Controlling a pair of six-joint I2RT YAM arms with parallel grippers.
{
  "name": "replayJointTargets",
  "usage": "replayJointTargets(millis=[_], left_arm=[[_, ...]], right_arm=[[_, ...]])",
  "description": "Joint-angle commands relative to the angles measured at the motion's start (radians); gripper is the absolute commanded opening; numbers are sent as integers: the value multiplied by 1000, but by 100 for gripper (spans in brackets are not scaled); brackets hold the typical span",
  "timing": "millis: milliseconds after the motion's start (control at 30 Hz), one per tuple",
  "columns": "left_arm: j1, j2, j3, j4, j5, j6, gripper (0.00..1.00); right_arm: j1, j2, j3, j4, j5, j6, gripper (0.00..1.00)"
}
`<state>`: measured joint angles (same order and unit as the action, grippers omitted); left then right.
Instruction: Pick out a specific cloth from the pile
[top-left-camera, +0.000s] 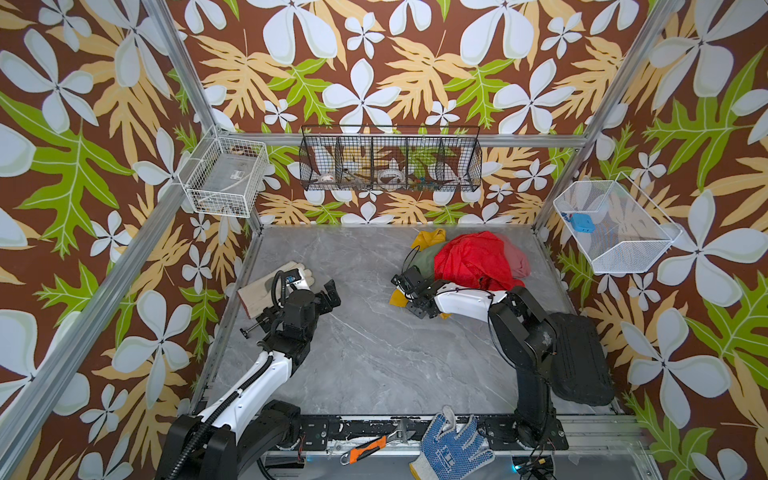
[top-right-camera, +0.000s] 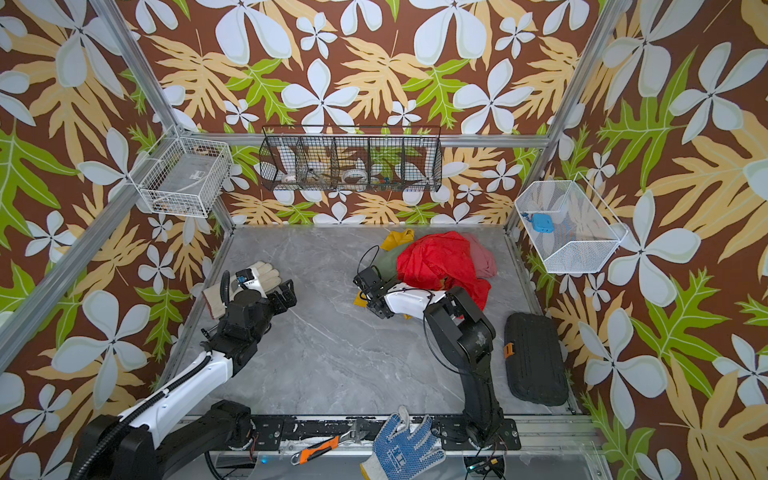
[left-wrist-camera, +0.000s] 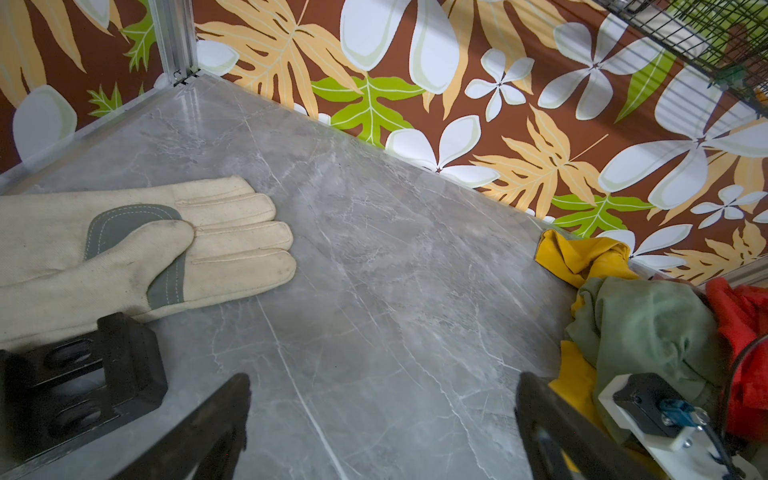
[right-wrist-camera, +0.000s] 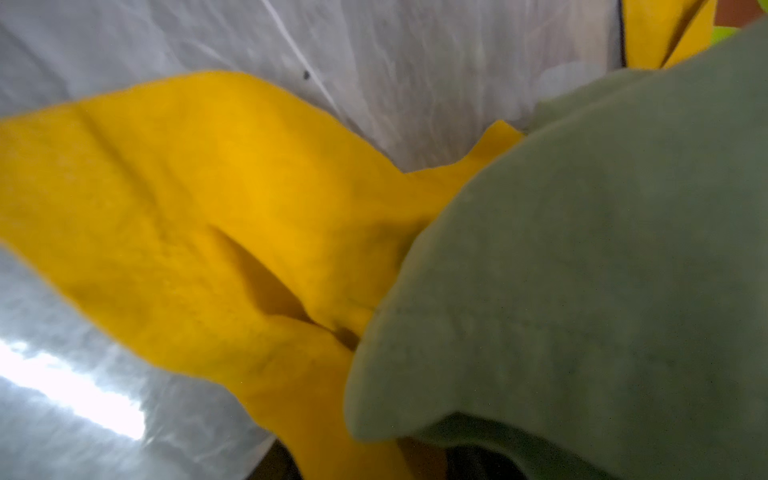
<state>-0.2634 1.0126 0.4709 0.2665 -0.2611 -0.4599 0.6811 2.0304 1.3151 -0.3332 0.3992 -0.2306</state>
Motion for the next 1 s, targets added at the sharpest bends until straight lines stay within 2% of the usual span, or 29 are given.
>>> replayJointTargets(millis=[0, 67, 133, 333, 500, 800, 967], left_arm=[[0, -11, -7, 11, -7, 9, 100], [0, -14, -14, 9, -10, 8, 100], [1, -16, -15, 7, -16, 7, 99], [-2, -13, 6, -16, -14, 27, 99], [-9, 11, 29, -15, 38, 37, 98], [-105, 88, 86, 17, 102, 73, 97], [-191, 176, 161, 61, 207, 112, 97]], right_arm=[[-7, 3, -18, -55, -20, 21, 36], [-18, -15, -27, -55, -36, 40, 16], [-23, -44, -39, -51, -53, 57, 0], [-25, -187, -85, -24, -138, 108, 0], [-44, -305, -102, -11, -216, 159, 0], [-115, -526, -139, 59, -369, 221, 0], [-162, -569, -164, 74, -445, 246, 0]])
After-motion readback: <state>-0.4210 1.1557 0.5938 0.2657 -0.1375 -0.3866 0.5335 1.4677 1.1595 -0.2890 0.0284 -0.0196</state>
